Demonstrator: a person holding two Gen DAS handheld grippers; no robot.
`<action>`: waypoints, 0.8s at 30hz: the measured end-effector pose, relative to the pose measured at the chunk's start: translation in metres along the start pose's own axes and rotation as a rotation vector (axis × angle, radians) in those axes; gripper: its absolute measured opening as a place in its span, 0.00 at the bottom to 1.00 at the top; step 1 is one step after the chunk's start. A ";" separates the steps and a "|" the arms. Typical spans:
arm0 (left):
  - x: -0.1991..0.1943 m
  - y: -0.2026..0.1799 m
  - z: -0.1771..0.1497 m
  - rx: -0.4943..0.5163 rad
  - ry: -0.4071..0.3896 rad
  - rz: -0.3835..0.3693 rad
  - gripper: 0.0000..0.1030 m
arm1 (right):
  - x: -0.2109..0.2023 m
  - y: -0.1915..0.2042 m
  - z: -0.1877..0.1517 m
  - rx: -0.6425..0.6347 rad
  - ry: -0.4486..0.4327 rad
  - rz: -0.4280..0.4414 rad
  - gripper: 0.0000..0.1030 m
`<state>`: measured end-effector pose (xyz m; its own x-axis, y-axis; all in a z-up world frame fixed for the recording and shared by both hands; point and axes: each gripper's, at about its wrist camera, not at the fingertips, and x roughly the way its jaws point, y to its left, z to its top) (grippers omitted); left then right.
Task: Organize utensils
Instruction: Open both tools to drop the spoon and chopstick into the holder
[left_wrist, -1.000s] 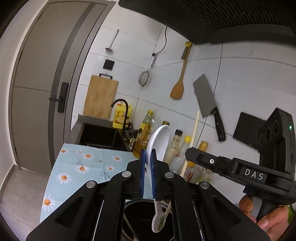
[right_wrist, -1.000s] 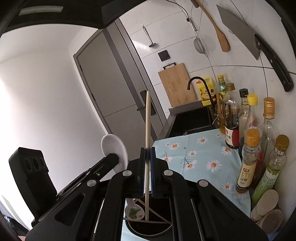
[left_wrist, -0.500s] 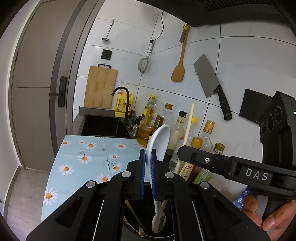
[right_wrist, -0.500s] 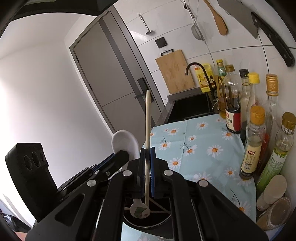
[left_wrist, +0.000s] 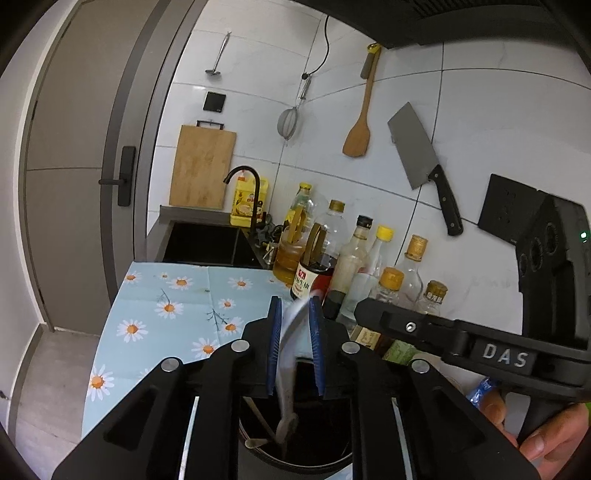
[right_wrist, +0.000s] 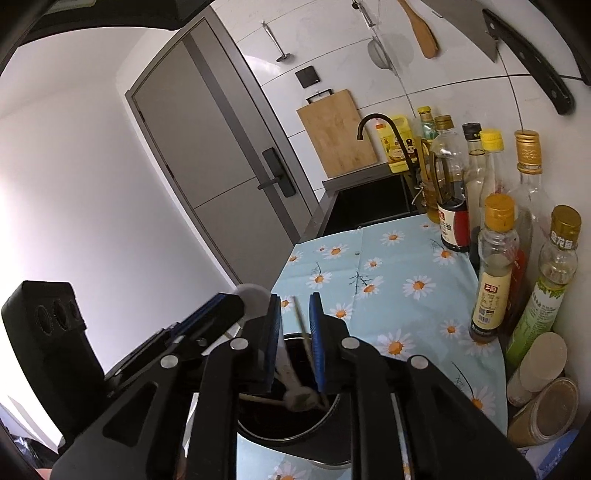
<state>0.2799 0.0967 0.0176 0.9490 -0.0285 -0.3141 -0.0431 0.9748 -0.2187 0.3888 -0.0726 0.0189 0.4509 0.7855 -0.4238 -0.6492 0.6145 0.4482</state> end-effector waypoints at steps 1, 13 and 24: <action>-0.001 -0.001 0.001 0.003 -0.004 -0.001 0.14 | -0.001 0.000 0.000 0.003 0.000 0.001 0.17; -0.022 -0.010 0.014 -0.009 -0.018 0.001 0.14 | -0.025 0.006 0.001 -0.016 -0.028 -0.018 0.17; -0.060 -0.028 0.015 0.025 0.014 -0.020 0.16 | -0.061 0.022 -0.013 -0.017 -0.027 0.022 0.24</action>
<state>0.2288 0.0742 0.0560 0.9451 -0.0514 -0.3227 -0.0157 0.9793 -0.2019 0.3396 -0.1080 0.0443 0.4524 0.8009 -0.3923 -0.6696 0.5956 0.4438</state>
